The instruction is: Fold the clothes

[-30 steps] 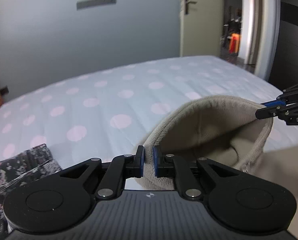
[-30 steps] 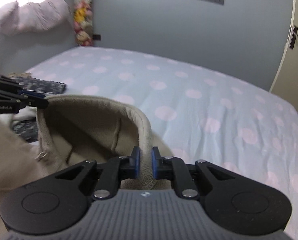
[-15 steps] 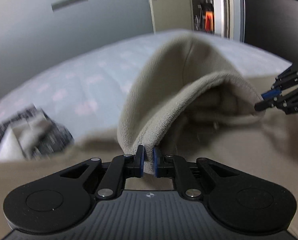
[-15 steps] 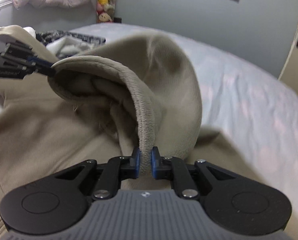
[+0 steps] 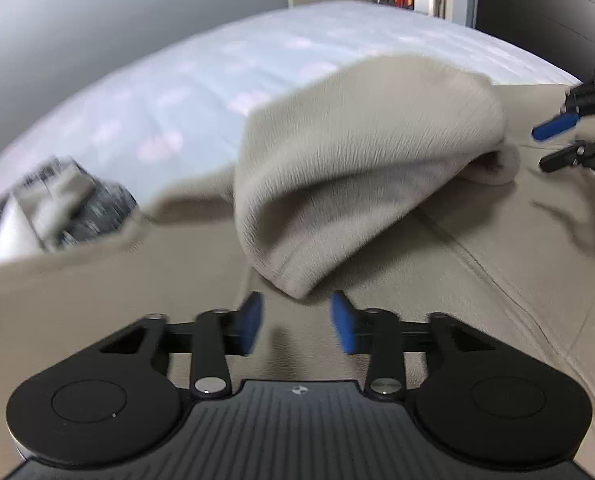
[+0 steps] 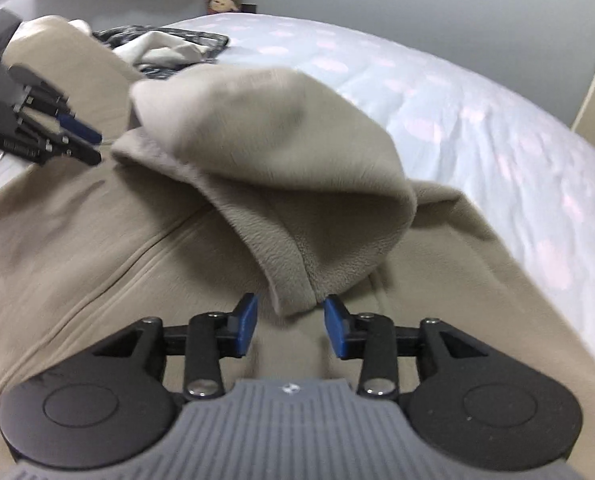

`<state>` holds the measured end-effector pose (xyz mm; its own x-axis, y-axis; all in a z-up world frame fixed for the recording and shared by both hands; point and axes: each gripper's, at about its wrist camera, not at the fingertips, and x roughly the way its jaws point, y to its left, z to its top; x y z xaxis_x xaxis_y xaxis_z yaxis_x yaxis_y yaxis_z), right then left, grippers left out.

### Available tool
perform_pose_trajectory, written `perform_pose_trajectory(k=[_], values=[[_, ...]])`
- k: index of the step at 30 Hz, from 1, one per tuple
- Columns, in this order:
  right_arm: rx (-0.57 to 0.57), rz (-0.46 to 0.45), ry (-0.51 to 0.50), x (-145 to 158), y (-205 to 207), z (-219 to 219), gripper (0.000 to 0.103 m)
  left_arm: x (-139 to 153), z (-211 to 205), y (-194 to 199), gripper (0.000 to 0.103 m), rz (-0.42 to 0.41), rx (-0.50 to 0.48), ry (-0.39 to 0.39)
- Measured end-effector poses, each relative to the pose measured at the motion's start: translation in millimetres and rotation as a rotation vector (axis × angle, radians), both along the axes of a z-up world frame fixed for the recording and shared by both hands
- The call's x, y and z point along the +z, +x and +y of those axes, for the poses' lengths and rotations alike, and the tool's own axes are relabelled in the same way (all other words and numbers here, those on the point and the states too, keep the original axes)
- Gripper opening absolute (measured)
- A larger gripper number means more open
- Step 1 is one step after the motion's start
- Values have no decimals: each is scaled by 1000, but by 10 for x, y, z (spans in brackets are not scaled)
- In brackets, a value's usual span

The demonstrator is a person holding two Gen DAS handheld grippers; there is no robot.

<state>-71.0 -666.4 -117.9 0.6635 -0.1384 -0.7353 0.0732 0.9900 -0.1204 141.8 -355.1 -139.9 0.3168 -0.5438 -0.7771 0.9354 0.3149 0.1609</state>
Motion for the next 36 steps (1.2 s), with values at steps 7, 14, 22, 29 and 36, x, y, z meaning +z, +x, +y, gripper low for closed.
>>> perform_pose_trajectory(k=[7, 14, 22, 29, 36], values=[[72, -32, -100, 272, 20, 185, 41, 265, -268, -431, 54, -238, -188, -14], [108, -29, -83, 179, 360, 341, 23, 113, -704, -802, 55, -379, -358, -18], [155, -26, -64, 151, 605, 382, 24, -94, -1173, -995, 32, -491, -521, 7], [194, -43, -13, 304, 691, 336, 4, 464, -1260, -422, 6, -224, -384, -114], [175, -52, 190, 231, 972, 224, 4, 1004, -1183, -176, 5, -159, -277, -203]])
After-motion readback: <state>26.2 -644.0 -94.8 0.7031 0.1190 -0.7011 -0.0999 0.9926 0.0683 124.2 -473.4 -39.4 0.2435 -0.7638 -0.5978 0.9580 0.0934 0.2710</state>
